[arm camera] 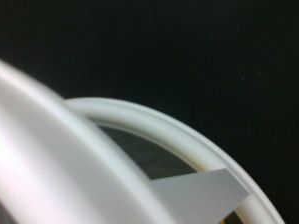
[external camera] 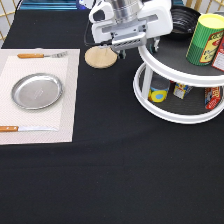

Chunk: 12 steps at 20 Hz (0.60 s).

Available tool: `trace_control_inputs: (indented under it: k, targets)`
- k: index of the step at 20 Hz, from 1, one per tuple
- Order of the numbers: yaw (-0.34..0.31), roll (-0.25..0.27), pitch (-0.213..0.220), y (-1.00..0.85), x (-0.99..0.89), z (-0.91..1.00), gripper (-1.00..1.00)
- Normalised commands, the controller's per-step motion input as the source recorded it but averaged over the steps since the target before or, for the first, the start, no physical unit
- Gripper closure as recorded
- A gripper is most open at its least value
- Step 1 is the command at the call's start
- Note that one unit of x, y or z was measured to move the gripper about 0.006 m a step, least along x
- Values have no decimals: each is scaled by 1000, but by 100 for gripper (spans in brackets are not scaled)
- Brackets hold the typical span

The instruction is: Pick up the bowl from the lazy Susan and put bowl on the plate

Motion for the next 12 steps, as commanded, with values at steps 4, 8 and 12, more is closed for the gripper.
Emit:
trace_control_inputs:
  k: [4,8,12]
  targets:
    - [162,-12,171,27,457,299,-100]
    - [118,-121,82,31,98,900,-100]
    - [107,-149,0,123,-162,1000,-100]
